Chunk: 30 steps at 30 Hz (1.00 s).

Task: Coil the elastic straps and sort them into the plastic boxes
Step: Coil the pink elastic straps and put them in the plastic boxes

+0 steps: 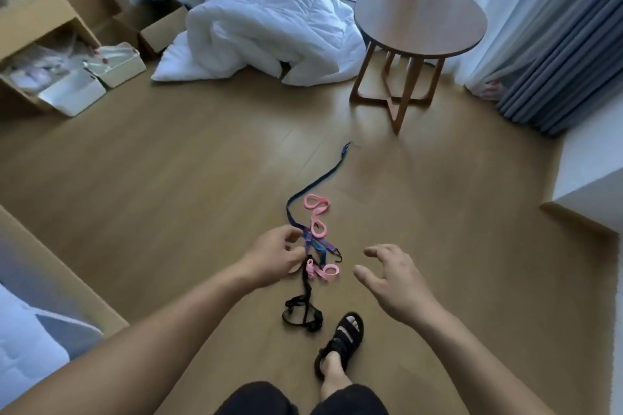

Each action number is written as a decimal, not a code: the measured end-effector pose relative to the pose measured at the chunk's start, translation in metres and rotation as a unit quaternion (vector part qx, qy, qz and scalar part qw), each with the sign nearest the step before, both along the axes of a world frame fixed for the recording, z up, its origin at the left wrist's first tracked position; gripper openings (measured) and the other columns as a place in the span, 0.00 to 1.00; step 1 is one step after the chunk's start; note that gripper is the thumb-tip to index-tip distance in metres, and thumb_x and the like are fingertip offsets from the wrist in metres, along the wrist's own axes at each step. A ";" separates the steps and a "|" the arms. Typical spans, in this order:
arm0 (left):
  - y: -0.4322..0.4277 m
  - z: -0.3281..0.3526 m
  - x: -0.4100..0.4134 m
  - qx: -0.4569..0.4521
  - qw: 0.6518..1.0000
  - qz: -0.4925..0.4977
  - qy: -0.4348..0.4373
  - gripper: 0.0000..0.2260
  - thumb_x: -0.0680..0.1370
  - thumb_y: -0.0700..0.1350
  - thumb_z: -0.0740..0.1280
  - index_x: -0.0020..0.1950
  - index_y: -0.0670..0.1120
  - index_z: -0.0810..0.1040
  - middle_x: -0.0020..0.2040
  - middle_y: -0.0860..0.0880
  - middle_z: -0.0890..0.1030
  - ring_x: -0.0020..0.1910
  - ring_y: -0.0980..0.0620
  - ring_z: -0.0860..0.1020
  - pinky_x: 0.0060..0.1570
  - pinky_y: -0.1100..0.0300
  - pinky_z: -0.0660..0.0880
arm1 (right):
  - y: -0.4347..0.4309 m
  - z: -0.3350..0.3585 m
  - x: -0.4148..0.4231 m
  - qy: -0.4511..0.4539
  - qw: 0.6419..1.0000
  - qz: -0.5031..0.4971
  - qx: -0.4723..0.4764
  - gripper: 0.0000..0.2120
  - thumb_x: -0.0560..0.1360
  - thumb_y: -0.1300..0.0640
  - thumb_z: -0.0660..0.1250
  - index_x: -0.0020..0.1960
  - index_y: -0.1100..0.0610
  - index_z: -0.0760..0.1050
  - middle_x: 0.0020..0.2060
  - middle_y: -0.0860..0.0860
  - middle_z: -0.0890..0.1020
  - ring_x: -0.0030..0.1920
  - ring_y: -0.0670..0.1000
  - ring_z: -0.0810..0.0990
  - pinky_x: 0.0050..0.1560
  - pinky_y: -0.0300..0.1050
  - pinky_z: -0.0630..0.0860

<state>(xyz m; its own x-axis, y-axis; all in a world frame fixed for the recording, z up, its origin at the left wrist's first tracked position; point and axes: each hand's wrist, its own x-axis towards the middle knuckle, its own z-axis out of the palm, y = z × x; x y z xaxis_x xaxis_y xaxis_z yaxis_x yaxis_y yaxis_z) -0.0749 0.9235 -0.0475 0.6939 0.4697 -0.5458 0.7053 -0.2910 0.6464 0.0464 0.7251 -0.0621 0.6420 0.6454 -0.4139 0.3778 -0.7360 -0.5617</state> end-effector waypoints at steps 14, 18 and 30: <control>0.073 -0.355 0.116 -0.134 0.956 0.197 0.169 0.15 0.78 0.44 0.65 0.65 0.45 0.75 0.61 0.46 0.79 0.60 0.43 0.78 0.60 0.49 0.75 | 0.126 -0.376 0.123 0.111 0.983 0.034 -0.142 0.16 0.77 0.46 0.61 0.58 0.55 0.77 0.58 0.52 0.79 0.58 0.56 0.76 0.55 0.50 0.75; 0.085 -0.482 0.124 -0.161 0.949 0.216 0.165 0.14 0.77 0.44 0.66 0.62 0.46 0.77 0.54 0.50 0.79 0.52 0.49 0.78 0.50 0.54 0.75 | 0.143 -0.516 0.120 0.124 0.976 0.042 -0.174 0.14 0.78 0.48 0.60 0.59 0.52 0.77 0.59 0.52 0.77 0.59 0.56 0.75 0.54 0.48 0.73; 0.075 -0.681 0.100 -0.216 0.924 0.242 0.201 0.16 0.77 0.43 0.65 0.29 0.49 0.80 0.32 0.50 0.74 0.37 0.49 0.69 0.41 0.57 0.66 | 0.140 -0.738 0.071 0.059 0.965 0.128 -0.223 0.10 0.80 0.53 0.58 0.56 0.53 0.75 0.55 0.51 0.79 0.58 0.57 0.76 0.53 0.50 0.72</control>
<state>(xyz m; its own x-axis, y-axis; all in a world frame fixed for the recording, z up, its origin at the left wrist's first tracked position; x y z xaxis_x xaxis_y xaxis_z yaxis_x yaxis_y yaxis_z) 0.0254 0.9986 -0.7284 0.1602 0.3503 -0.9228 0.8933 0.3463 0.2865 0.1170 0.8648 -0.7996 0.4171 0.5176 -0.7471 0.5315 -0.8057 -0.2615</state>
